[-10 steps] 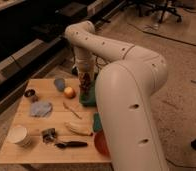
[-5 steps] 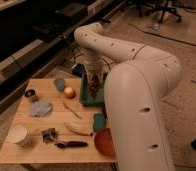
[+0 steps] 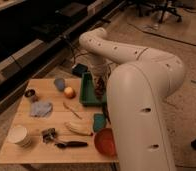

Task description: Place grapes in tray

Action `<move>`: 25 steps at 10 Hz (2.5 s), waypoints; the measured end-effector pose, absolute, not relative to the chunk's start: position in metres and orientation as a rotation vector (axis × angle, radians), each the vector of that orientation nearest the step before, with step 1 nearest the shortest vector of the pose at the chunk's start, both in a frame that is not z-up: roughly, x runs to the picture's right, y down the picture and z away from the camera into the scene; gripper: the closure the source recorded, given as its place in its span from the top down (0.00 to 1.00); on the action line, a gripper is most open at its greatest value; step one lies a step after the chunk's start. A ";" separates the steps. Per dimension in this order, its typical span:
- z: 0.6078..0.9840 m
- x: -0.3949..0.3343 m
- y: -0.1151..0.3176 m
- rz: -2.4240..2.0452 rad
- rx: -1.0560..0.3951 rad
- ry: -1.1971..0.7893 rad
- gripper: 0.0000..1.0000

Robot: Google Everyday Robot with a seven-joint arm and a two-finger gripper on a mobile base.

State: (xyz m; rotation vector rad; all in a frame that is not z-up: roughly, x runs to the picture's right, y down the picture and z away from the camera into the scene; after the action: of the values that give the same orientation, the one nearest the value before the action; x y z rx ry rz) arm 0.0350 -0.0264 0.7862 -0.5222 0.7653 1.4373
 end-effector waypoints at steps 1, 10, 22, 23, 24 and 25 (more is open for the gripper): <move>0.786 0.035 -0.026 1.437 -0.523 0.765 0.00; 0.823 0.061 -0.035 1.491 -0.478 0.792 0.00; 0.869 0.132 -0.053 1.540 -0.377 0.711 0.55; 0.870 0.132 -0.055 1.540 -0.377 0.708 0.64; 0.870 0.133 -0.055 1.539 -0.377 0.710 0.74; 0.869 0.134 -0.057 1.539 -0.372 0.704 0.79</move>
State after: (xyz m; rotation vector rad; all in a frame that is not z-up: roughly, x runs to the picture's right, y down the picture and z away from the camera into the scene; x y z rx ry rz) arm 0.1336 -0.0567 0.8686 -0.3723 0.7044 1.5395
